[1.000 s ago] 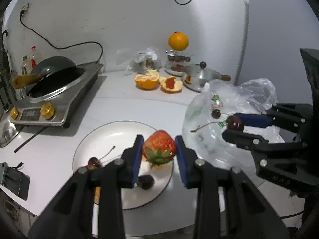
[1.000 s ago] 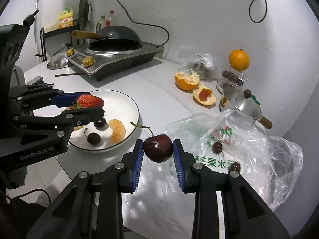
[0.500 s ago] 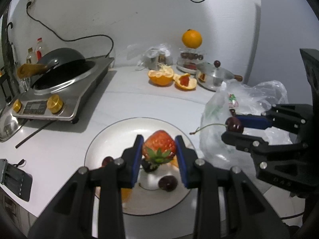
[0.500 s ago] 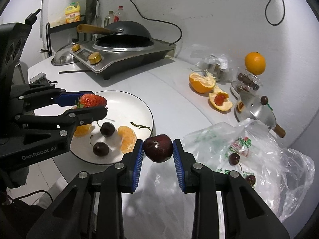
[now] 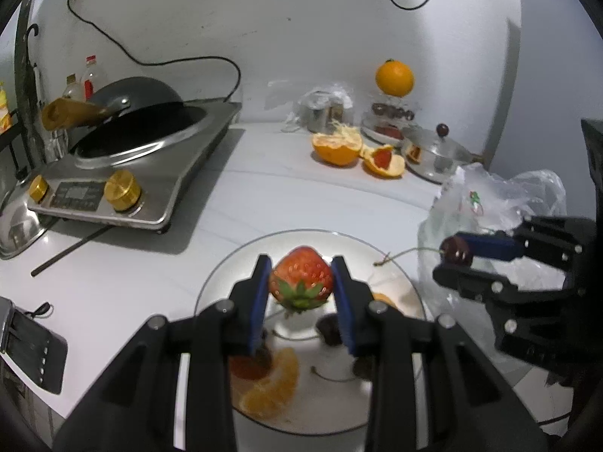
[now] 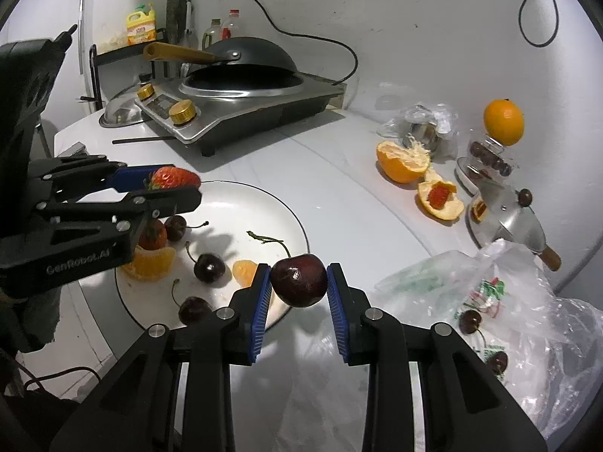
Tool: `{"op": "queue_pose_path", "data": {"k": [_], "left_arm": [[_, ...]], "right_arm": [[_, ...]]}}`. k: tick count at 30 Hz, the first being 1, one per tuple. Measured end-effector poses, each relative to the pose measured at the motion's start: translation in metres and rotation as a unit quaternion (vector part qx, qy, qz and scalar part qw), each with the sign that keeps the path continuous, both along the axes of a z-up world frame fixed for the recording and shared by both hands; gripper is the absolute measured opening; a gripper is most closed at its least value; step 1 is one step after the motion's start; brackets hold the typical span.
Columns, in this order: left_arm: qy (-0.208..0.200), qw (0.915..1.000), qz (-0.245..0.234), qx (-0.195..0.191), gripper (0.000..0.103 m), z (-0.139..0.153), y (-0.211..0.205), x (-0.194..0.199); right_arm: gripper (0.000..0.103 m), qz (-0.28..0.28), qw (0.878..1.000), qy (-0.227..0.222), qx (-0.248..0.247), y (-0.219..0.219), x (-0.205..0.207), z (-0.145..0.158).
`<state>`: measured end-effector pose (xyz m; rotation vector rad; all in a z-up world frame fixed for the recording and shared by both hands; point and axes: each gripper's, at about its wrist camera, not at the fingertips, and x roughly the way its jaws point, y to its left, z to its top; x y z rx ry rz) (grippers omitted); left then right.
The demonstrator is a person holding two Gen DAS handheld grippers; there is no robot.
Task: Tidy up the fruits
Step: 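Open the left tool to drop the strawberry while the right tool releases the cherries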
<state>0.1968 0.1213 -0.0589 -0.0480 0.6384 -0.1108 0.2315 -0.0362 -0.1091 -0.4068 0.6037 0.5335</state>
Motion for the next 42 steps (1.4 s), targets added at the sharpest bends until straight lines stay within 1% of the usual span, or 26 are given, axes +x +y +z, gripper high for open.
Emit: {"op": "queue_pose_path", "data": {"k": [6, 15, 32, 42], "left_arm": [[0.005, 0.9999, 0.009, 0.000, 0.033, -0.004, 0.013, 0.015], [0.023, 0.9995, 0.017, -0.009, 0.033, -0.020, 0.029, 0.034], [0.053, 0.9984, 0.012, -0.011, 0.034, -0.043, 0.029, 0.054], [0.058, 0.9983, 0.006, -0.007, 0.034, -0.045, 0.026, 0.055]], "right_arm": [[0.032, 0.012, 1.000, 0.008, 0.004, 0.015, 0.008, -0.006], [0.032, 0.020, 1.000, 0.019, 0.005, 0.030, 0.027, -0.014], [0.032, 0.021, 0.999, 0.046, -0.003, 0.044, 0.056, -0.035], [0.032, 0.017, 0.998, 0.055, -0.003, 0.049, 0.061, -0.041]]}}
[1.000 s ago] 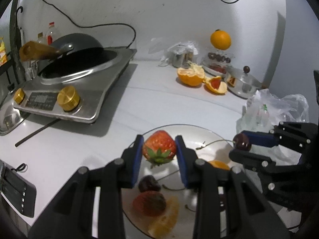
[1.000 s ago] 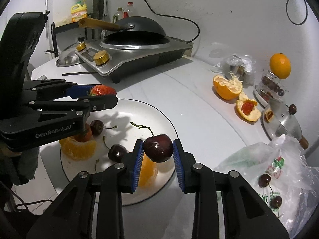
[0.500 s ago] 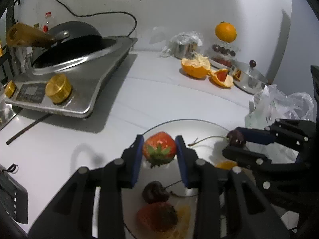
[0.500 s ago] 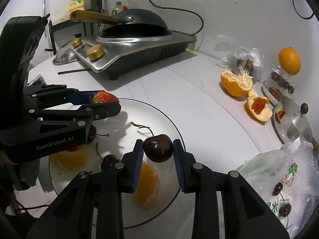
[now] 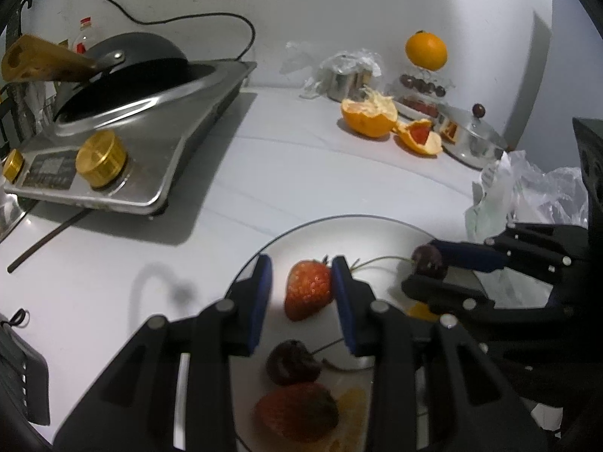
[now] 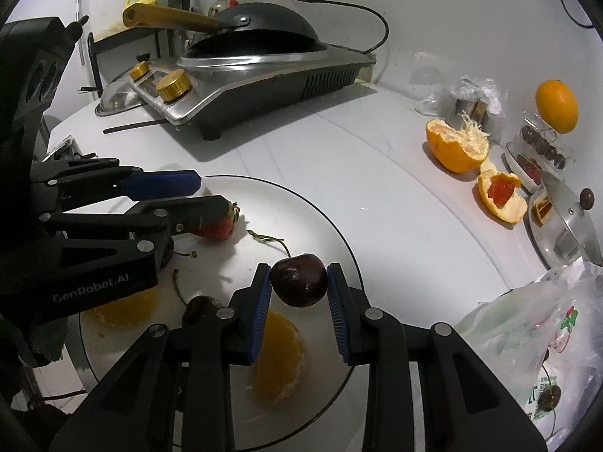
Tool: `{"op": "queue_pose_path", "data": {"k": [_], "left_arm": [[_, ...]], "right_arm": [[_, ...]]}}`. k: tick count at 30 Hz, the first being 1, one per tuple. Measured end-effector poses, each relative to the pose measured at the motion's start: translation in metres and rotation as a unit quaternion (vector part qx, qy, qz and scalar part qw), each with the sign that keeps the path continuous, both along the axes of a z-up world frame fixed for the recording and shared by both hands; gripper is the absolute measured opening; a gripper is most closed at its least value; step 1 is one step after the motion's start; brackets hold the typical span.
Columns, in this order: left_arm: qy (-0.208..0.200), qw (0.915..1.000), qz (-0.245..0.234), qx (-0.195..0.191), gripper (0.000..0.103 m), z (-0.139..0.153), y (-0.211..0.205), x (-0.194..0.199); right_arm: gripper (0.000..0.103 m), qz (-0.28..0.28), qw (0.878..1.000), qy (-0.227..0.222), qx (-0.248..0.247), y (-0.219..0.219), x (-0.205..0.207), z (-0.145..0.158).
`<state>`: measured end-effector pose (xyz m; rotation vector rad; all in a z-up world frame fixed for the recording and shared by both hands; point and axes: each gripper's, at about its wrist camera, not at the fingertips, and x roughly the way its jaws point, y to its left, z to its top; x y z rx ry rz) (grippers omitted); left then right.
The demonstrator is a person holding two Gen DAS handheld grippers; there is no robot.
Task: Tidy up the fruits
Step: 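Open the left tool to drop the strawberry while the right tool releases the cherries, then move both open tools back over the cherries in the plastic bag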
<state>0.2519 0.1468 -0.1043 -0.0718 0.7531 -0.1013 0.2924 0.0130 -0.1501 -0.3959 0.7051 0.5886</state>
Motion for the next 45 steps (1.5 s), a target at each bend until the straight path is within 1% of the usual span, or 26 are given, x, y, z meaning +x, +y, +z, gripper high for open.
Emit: {"op": "queue_pose_path", "data": {"k": [3, 8, 11, 13, 14, 15, 27, 33, 45], "left_arm": [[-0.001, 1.0000, 0.000, 0.001, 0.037, 0.002, 0.000, -0.001], [-0.004, 1.0000, 0.006, 0.001, 0.040, 0.006, 0.001, -0.004], [-0.004, 0.9999, 0.010, 0.004, 0.040, 0.008, 0.003, -0.007], [-0.007, 0.9999, 0.013, 0.004, 0.043, 0.010, 0.004, -0.010], [-0.009, 0.9999, 0.014, 0.004, 0.049, 0.012, 0.004, -0.012], [-0.011, 0.9998, 0.015, 0.003, 0.054, 0.013, 0.005, -0.014], [-0.032, 0.9993, 0.019, 0.007, 0.054, 0.032, 0.001, -0.041], [-0.030, 0.9992, 0.025, 0.012, 0.054, 0.033, -0.002, -0.056], [-0.041, 0.9988, 0.021, 0.018, 0.055, 0.045, -0.023, -0.079]], "right_arm": [[0.032, -0.001, 1.000, -0.001, 0.000, 0.000, -0.001, 0.000], [0.037, -0.004, 1.000, -0.004, 0.003, -0.002, -0.003, 0.003], [0.037, -0.005, 1.000, -0.006, 0.006, -0.005, -0.007, 0.006], [0.038, -0.007, 1.000, -0.010, 0.008, -0.007, -0.009, 0.009], [0.038, -0.008, 1.000, -0.012, 0.010, -0.008, -0.011, 0.011], [0.038, -0.009, 1.000, -0.013, 0.010, -0.009, -0.012, 0.012], [0.038, -0.021, 0.999, -0.034, 0.020, -0.023, -0.037, 0.028], [0.038, -0.027, 0.998, -0.039, 0.028, -0.032, -0.049, 0.031], [0.038, -0.035, 0.997, -0.052, 0.038, -0.055, -0.074, 0.040]]}}
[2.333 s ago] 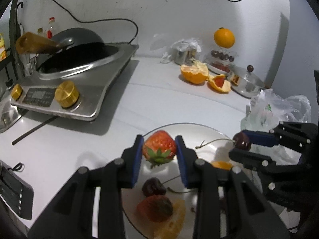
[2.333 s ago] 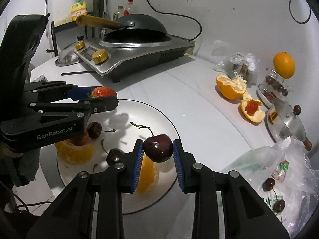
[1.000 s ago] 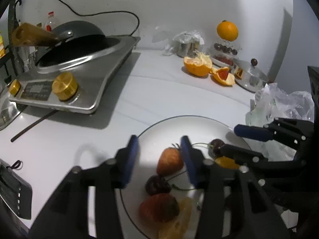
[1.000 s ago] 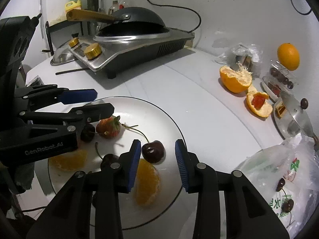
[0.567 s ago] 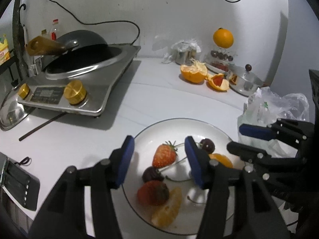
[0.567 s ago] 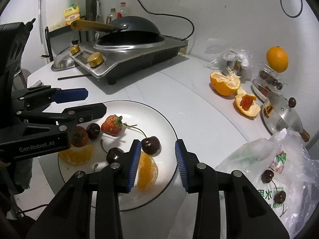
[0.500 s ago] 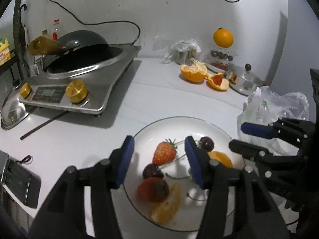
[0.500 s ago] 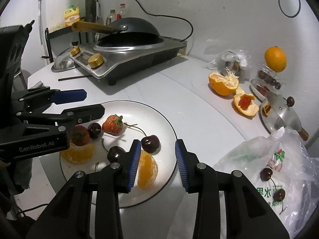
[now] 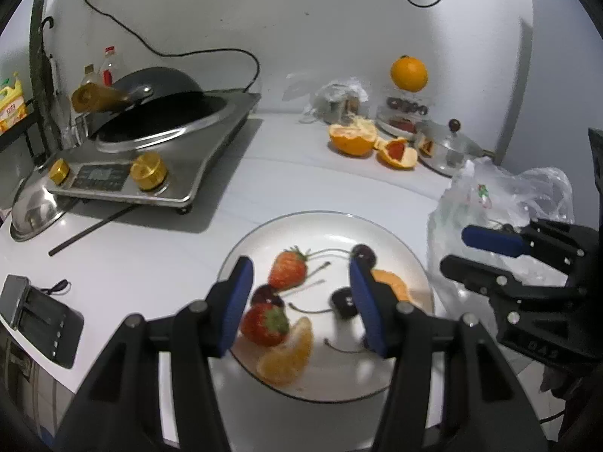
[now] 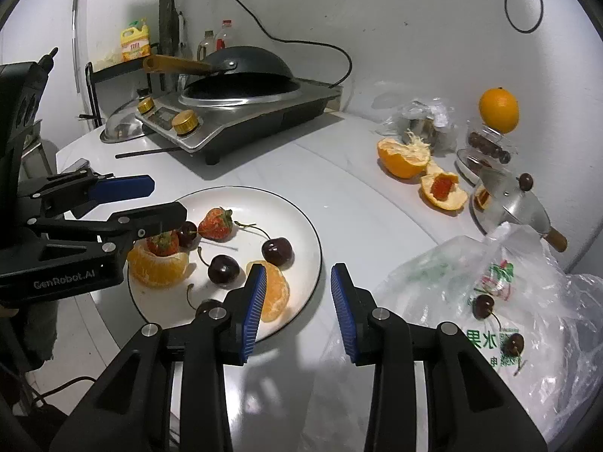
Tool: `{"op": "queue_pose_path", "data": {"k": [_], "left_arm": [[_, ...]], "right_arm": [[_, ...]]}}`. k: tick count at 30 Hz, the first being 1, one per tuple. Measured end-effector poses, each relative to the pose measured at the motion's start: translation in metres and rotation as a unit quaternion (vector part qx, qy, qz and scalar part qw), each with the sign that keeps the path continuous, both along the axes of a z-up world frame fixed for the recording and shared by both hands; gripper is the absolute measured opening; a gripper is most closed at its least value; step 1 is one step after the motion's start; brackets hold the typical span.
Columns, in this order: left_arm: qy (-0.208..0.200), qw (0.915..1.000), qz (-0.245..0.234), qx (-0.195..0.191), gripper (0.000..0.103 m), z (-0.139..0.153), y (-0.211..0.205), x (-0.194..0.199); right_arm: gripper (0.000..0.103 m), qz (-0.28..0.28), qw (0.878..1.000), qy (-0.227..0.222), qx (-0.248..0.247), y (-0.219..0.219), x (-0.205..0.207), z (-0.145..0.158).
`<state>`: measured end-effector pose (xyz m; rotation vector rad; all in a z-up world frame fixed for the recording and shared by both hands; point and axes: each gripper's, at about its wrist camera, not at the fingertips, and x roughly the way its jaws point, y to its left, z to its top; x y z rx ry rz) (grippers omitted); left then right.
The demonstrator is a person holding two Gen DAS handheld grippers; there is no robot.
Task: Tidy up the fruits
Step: 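Move both open tools back over the cherries in the plastic bag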
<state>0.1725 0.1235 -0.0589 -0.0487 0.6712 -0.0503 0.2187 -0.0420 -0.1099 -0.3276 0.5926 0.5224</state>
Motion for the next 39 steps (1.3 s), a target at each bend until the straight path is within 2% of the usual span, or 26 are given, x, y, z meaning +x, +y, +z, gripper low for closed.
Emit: {"op": "queue_pose_path", "data": {"k": [11, 13, 14, 15, 27, 30, 39], "left_arm": [[-0.003, 0.9998, -0.019, 0.007, 0.056, 0.009, -0.037, -0.013], [-0.005, 0.9997, -0.023, 0.008, 0.060, 0.010, -0.043, -0.016], [-0.007, 0.9997, -0.024, 0.007, 0.069, 0.011, -0.048, -0.018], [-0.008, 0.9997, -0.024, 0.007, 0.071, 0.012, -0.050, -0.019], [-0.010, 0.9987, -0.047, 0.017, 0.071, 0.020, -0.096, -0.026], [-0.012, 0.9984, -0.052, 0.020, 0.071, 0.024, -0.107, -0.027], [-0.013, 0.9972, -0.067, 0.029, 0.071, 0.029, -0.138, -0.026]], "right_arm": [[0.038, -0.017, 1.000, -0.013, 0.017, -0.033, -0.018, 0.010], [0.038, -0.021, 0.999, -0.015, 0.021, -0.040, -0.020, 0.012], [0.038, -0.023, 0.999, -0.016, 0.023, -0.044, -0.021, 0.013], [0.038, -0.024, 0.999, -0.016, 0.025, -0.048, -0.022, 0.013], [0.039, -0.052, 0.997, -0.024, 0.048, -0.095, -0.033, 0.016], [0.049, -0.059, 0.996, -0.027, 0.058, -0.107, -0.035, 0.018], [0.050, -0.075, 0.994, -0.032, 0.071, -0.139, -0.038, 0.020]]}}
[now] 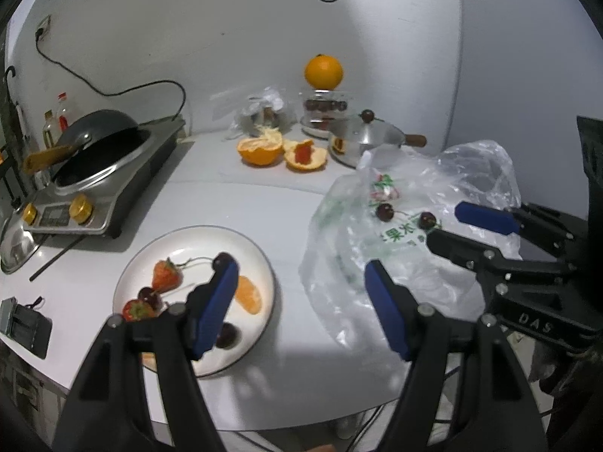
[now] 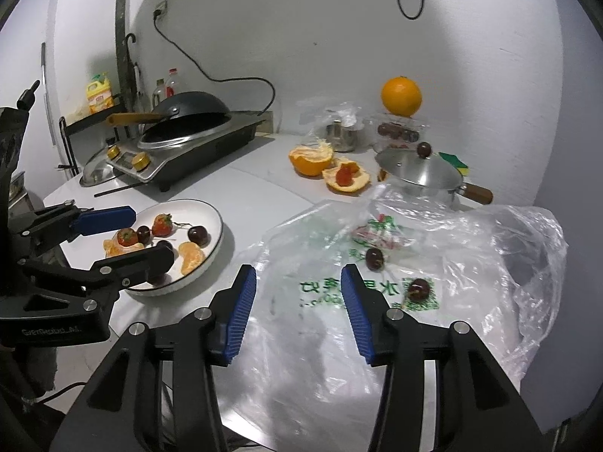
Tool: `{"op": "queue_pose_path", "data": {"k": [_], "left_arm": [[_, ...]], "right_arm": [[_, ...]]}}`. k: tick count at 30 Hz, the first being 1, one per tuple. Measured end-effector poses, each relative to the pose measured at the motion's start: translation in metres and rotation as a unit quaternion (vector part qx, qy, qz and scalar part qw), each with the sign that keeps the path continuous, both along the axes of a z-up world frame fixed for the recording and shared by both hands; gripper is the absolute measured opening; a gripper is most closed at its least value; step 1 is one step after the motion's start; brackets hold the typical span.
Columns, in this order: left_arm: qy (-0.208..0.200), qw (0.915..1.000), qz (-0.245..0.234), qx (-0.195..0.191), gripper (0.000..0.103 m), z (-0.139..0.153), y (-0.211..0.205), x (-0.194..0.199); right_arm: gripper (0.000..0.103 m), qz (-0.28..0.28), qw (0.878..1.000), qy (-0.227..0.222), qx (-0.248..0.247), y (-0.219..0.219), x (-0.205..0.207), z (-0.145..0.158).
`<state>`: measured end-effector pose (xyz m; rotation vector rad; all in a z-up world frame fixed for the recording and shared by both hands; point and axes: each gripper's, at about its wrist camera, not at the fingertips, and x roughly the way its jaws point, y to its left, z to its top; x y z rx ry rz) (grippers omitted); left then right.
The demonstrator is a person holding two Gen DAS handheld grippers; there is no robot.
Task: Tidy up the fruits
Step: 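Move both open tools back over the cherries in the plastic bag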
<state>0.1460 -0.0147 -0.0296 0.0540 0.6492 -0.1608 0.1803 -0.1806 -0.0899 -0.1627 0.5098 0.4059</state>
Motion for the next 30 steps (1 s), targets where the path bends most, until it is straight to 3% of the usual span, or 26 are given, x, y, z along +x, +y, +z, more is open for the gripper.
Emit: {"op": "queue_pose_path", "data": {"k": [30], "left_arm": [[0.021, 0.9986, -0.048, 0.013, 0.071, -0.011, -0.078, 0.036]], "right_arm": [[0.050, -0.051, 0.998, 0.020, 0.018, -0.086, 0.025, -0.014]]}}
